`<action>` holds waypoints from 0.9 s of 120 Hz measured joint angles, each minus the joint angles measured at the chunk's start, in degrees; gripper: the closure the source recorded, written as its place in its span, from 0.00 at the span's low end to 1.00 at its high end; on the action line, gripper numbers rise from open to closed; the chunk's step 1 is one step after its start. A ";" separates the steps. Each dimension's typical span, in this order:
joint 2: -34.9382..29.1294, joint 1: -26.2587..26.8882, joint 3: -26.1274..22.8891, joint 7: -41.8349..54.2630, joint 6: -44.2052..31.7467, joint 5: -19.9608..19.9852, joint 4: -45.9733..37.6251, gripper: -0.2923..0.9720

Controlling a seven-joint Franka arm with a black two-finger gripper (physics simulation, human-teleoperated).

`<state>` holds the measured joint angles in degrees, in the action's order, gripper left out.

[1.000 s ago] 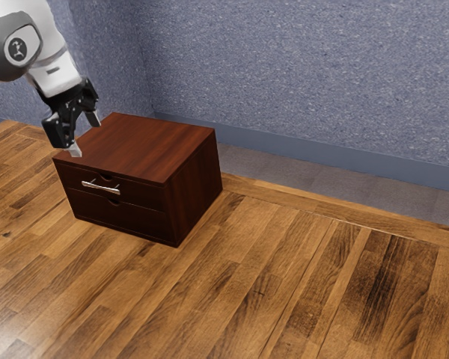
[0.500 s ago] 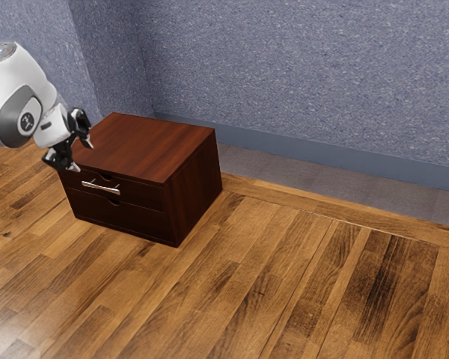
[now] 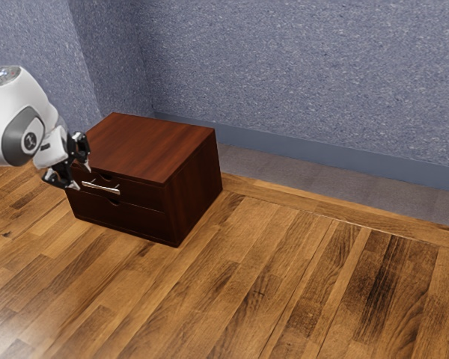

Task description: Pull the drawer handle with one arm to open the drawer

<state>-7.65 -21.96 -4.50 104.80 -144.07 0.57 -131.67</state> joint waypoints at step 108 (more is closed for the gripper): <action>6.52 1.90 -0.24 3.02 -2.61 5.42 2.42 0.59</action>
<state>-1.13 -20.06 -4.75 107.83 -146.68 5.99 -129.25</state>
